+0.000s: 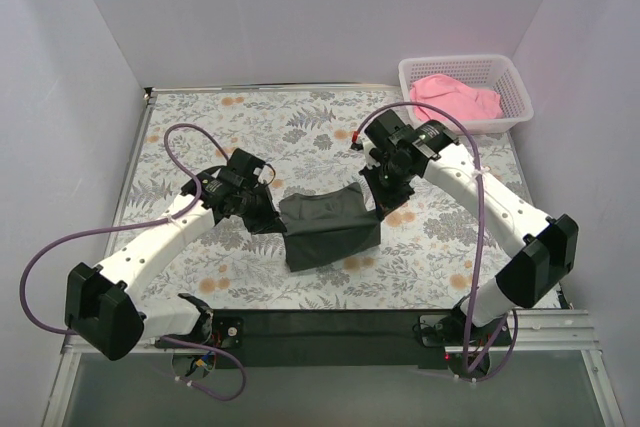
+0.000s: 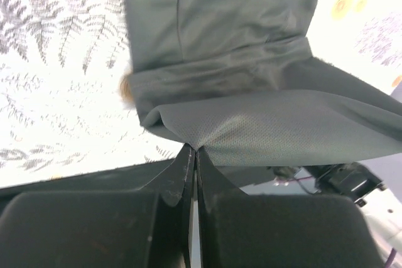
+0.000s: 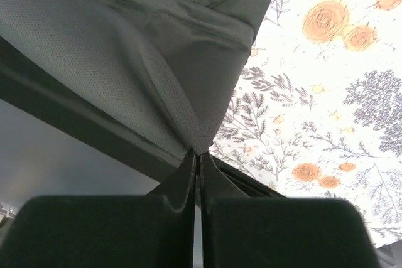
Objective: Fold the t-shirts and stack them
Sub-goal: Fold the tshirt
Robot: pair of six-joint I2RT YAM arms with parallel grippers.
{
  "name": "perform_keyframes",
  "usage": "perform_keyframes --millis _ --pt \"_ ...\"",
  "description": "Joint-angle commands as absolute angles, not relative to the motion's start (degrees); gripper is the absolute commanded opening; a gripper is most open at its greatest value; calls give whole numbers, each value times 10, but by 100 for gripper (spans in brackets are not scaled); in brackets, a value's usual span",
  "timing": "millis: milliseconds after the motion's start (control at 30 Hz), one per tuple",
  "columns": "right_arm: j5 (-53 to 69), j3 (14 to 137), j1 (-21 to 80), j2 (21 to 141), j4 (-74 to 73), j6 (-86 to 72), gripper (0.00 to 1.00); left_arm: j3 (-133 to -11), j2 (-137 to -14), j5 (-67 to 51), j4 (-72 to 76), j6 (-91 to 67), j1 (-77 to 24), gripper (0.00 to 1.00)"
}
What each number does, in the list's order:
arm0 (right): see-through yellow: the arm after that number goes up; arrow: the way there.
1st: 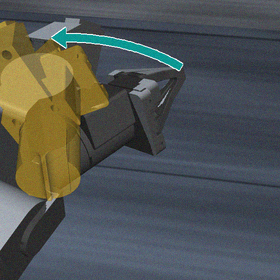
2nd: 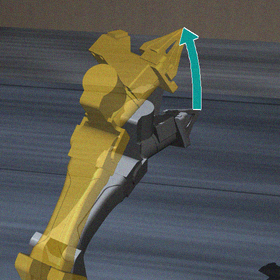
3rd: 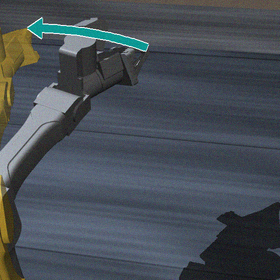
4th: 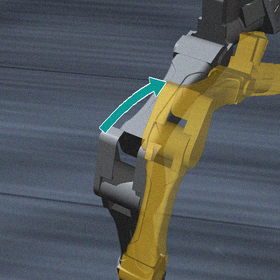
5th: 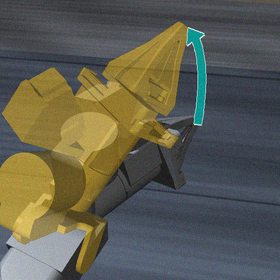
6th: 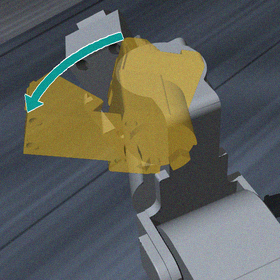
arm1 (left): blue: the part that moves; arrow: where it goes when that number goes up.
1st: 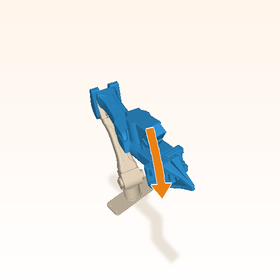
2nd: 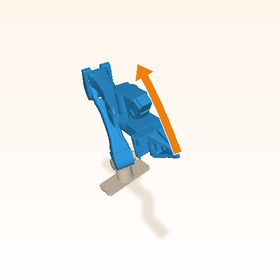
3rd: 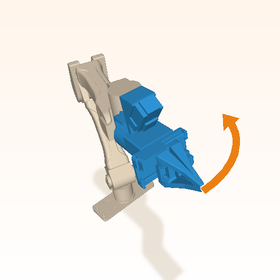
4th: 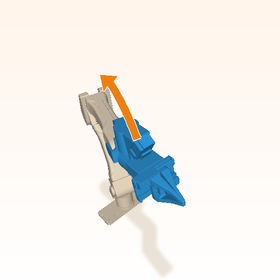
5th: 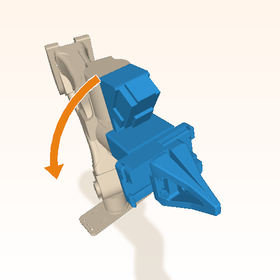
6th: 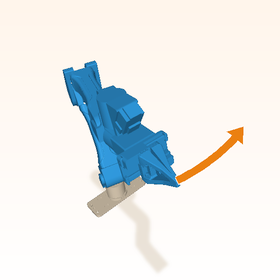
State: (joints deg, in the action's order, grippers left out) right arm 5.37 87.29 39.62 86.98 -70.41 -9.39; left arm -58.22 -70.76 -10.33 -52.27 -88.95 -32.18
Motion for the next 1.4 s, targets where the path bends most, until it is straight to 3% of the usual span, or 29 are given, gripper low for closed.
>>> perform_keyframes --millis 0,367,800,1367 --pt "68 912 374 892 -701 -55 1 -570 -707 -107 -469 -889 -302 0" --pt "76 1043 338 1015 -695 -11 1 -525 -716 -105 -378 -899 -267 0" --pt "87 1057 330 1125 -587 25 1 -464 -789 -95 -244 -906 -226 0" --pt "126 850 322 1157 -421 18 1 -506 -933 -113 -241 -842 -218 0"
